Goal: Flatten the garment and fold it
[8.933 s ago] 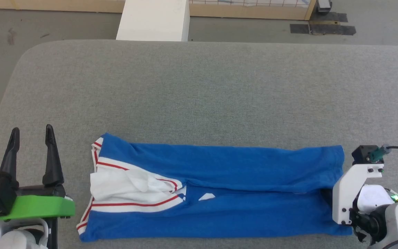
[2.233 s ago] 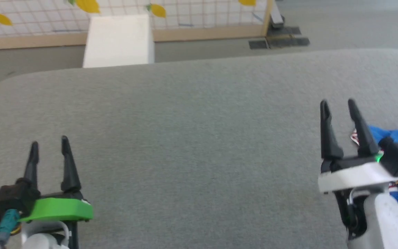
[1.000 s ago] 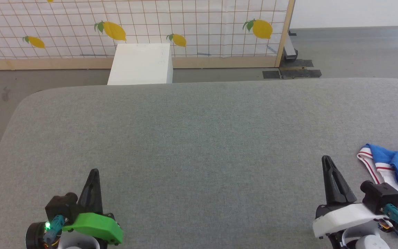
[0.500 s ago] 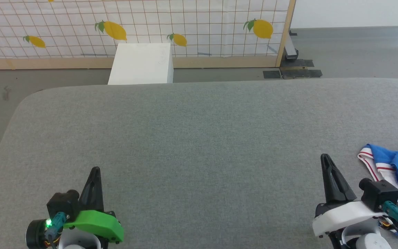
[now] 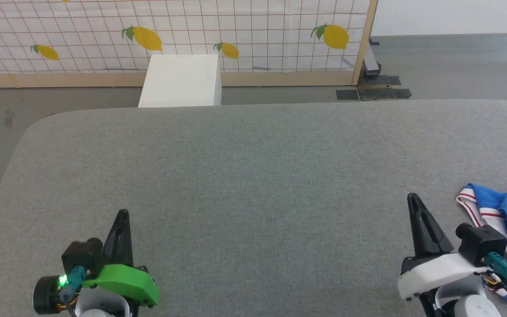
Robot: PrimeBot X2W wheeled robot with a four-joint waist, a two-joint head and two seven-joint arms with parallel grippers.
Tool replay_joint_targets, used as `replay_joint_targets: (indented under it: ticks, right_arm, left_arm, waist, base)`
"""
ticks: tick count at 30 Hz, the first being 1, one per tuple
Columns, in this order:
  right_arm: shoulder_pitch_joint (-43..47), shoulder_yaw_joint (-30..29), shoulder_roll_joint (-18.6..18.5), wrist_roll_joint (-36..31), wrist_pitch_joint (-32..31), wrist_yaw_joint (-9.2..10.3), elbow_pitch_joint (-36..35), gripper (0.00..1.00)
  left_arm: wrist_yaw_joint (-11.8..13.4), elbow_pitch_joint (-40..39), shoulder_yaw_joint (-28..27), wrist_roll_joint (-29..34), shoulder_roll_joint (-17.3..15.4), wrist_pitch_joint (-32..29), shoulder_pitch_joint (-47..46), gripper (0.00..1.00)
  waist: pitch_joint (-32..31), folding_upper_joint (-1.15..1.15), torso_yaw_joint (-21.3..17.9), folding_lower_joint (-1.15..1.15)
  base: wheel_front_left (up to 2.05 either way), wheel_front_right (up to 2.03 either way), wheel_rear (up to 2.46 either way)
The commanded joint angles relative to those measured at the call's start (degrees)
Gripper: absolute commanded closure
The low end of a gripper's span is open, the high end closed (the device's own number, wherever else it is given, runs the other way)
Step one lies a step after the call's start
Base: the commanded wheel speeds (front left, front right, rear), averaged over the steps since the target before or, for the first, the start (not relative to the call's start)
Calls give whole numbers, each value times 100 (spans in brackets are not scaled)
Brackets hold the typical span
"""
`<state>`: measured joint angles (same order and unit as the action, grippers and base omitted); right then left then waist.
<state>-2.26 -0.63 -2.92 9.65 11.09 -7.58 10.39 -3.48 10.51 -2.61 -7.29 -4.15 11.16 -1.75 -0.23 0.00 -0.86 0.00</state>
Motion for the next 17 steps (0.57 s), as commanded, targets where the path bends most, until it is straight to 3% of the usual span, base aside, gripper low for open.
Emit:
replay_joint_targets:
  ticks: [1,17]
  right_arm:
    - [60,6,1,-70,-36,2,-51,100]
    - [89,16,2,-226,-222,3,-223,100]
  left_arm:
    - [33,-50,19,97,19,-39,46,100]
    - [88,-224,61,207,38,-226,68,100]
  waist:
    - [0,0,1,0]
    - [4,0,16,0]
  base:
    - [0,0,0]
    - [0,0,0]
